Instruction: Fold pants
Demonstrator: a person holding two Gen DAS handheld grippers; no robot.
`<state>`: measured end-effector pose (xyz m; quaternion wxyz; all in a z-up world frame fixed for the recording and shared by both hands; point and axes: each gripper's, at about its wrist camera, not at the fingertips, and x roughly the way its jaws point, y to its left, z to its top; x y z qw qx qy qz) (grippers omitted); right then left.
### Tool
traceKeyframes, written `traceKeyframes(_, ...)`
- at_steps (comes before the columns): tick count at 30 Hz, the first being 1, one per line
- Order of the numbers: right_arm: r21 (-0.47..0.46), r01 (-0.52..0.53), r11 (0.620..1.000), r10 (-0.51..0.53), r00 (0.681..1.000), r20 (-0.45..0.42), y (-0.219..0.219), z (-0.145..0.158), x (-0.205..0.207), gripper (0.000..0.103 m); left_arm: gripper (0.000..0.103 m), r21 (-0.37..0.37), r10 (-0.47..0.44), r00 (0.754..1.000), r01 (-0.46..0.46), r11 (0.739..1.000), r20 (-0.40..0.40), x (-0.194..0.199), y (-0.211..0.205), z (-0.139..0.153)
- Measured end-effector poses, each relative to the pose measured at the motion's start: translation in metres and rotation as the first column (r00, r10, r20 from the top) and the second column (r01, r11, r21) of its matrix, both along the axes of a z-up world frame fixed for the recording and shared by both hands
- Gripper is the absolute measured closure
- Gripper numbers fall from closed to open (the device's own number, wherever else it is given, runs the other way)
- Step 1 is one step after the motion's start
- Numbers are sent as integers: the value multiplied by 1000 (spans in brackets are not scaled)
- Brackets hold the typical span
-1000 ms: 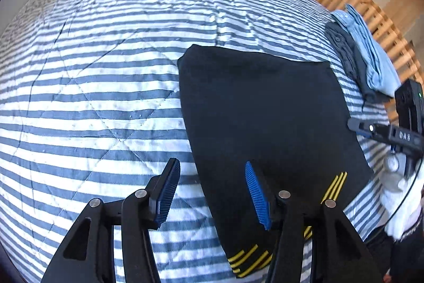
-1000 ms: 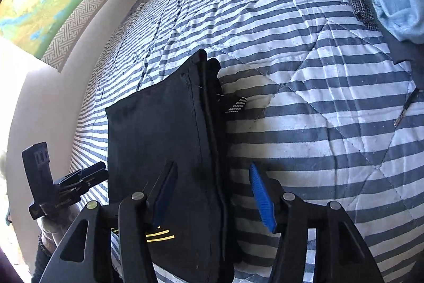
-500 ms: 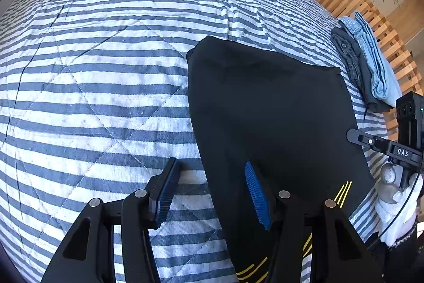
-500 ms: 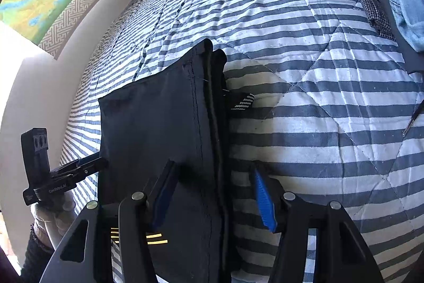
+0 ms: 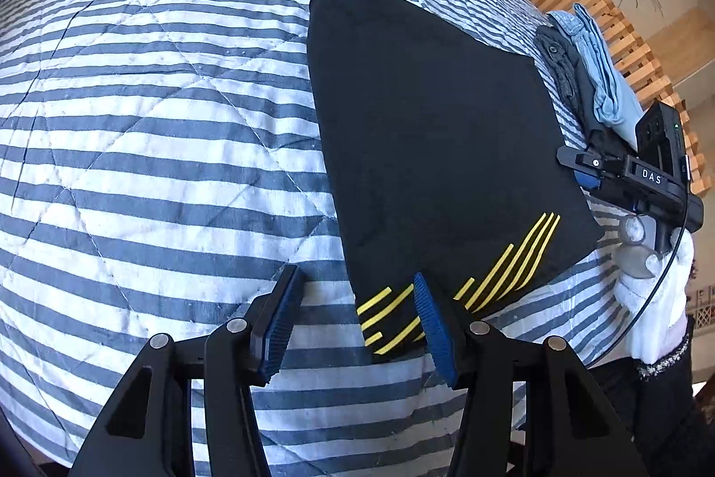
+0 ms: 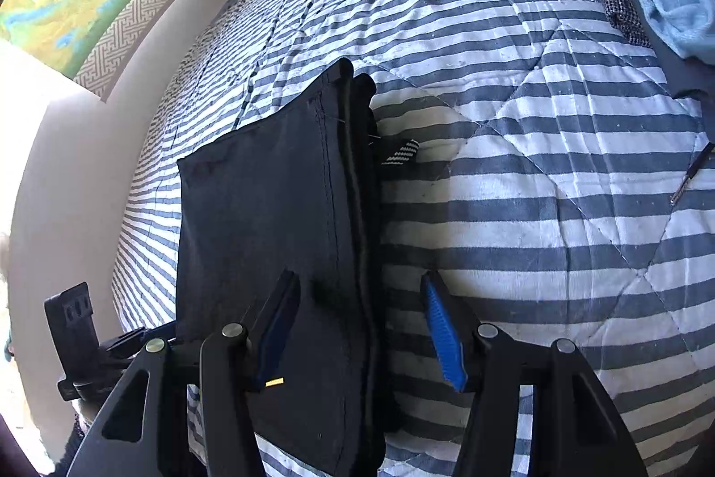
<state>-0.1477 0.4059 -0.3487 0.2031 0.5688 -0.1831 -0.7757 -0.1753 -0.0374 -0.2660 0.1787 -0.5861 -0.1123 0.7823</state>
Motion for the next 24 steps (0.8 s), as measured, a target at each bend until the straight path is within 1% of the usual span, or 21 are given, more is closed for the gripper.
traceKeyframes(1,15,-12,1000,12,1000,-9,-2,1,2,51,49,15,-2,1000,2,1000,7,1,2,0)
traceKeyframes(2,40,-32,999,32,999,-14,-8,1,5,51,51,26,3,1000,-3,1000,10,3,4,-1)
traceKeyframes(3,67,-44,997,45,999,-21,-12,0,7,51,66,23,7,1000,-7,1000,10,3,6,-1)
traceKeyframes(4,95,-48,994,52,998,-38,-17,1,9,51,72,12,7,1000,-7,1000,14,4,7,-2)
traceKeyframes(5,121,-55,991,61,997,-47,-22,2,10,51,75,9,17,1000,-17,1000,13,5,8,-2)
traceKeyframes(7,158,-69,985,79,995,-54,-29,3,11,51,78,39,47,998,-49,998,31,9,3,-3)
traceKeyframes(10,139,-68,988,75,996,-44,-26,2,9,51,78,120,107,991,-117,986,86,16,-11,-8)
traceKeyframes(11,135,-75,988,82,996,-46,-25,1,9,51,78,134,114,990,-125,983,89,17,-12,-9)
traceKeyframes(14,130,-72,989,79,996,-48,-23,1,9,51,78,119,99,992,-107,987,76,18,-6,-8)
traceKeyframes(15,133,-71,989,79,996,-50,-23,1,10,51,86,115,92,993,-100,988,73,17,-3,-7)
traceKeyframes(16,136,-69,988,77,996,-53,-24,1,11,51,92,95,96,993,-102,990,72,14,1,-7)
traceKeyframes(17,140,-66,988,75,996,-54,-24,1,11,54,97,90,101,992,-107,990,70,14,3,-7)
traceKeyframes(18,134,-66,989,73,996,-49,-24,1,12,61,98,86,101,993,-106,991,62,15,5,-5)
traceKeyframes(19,109,-72,991,75,997,-30,-24,-1,11,71,99,80,102,993,-106,991,53,13,6,-3)
traceKeyframes(21,89,-57,994,58,998,-12,-23,-3,11,72,99,88,102,994,-106,991,46,13,4,1)
traceKeyframes(24,112,-81,990,84,996,-19,-26,1,8,73,99,100,108,992,-114,988,58,11,-7,-1)
